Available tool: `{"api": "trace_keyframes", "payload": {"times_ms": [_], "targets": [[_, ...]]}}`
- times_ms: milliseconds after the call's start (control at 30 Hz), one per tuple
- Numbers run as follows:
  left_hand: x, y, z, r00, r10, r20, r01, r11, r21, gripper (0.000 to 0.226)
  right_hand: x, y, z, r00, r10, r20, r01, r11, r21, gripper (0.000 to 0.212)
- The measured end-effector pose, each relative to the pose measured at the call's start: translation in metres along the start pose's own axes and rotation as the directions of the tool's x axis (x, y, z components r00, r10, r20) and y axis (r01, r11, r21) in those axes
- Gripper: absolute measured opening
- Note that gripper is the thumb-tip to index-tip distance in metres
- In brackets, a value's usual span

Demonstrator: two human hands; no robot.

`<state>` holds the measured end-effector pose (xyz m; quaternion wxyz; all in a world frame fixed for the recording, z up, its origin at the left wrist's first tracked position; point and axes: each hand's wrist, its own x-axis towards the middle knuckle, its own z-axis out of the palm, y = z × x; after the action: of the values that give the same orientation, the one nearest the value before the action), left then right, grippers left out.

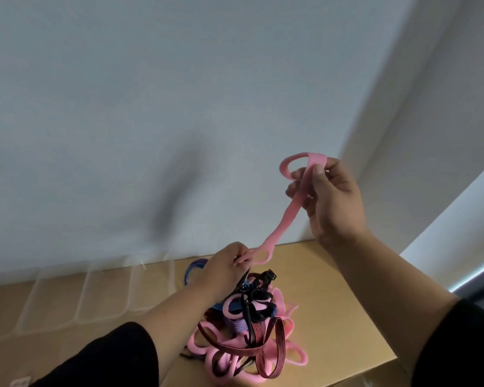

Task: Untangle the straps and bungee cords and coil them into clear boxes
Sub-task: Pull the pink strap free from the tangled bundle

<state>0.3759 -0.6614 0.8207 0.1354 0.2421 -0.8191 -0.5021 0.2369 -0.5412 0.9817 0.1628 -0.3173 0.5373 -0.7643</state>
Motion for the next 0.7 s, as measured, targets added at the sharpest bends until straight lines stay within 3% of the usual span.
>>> {"api": "trace_keyframes", "payload": {"times_ms": [100, 267, 467, 567, 700], "targets": [[0.000, -0.010, 0.010, 0.998, -0.047, 0.035, 0.048, 0.998, -0.034, 0.023, -0.007, 0.019, -0.006, 0.997, 0.076, 0.018, -0.075, 0.996, -0.047, 0.020], [-0.004, -0.017, 0.021, 0.994, -0.105, -0.023, 0.100, 0.980, -0.170, 0.057, -0.025, 0.070, -0.015, 0.968, 0.244, 0.064, -0.214, 0.927, -0.309, 0.017], [-0.005, -0.029, 0.025, 0.969, -0.228, -0.094, 0.198, 0.946, -0.259, 0.020, -0.041, 0.118, -0.021, 0.920, 0.390, 0.035, -0.340, 0.840, -0.423, 0.010], [-0.004, -0.036, 0.028, 0.961, -0.264, -0.084, 0.226, 0.923, -0.310, 0.019, -0.038, 0.128, -0.021, 0.905, 0.425, 0.039, -0.365, 0.818, -0.444, 0.011], [-0.001, -0.042, 0.030, 0.935, -0.334, -0.120, 0.267, 0.885, -0.380, 0.025, -0.044, 0.138, -0.019, 0.854, 0.519, 0.036, -0.399, 0.698, -0.594, 0.027]]}}
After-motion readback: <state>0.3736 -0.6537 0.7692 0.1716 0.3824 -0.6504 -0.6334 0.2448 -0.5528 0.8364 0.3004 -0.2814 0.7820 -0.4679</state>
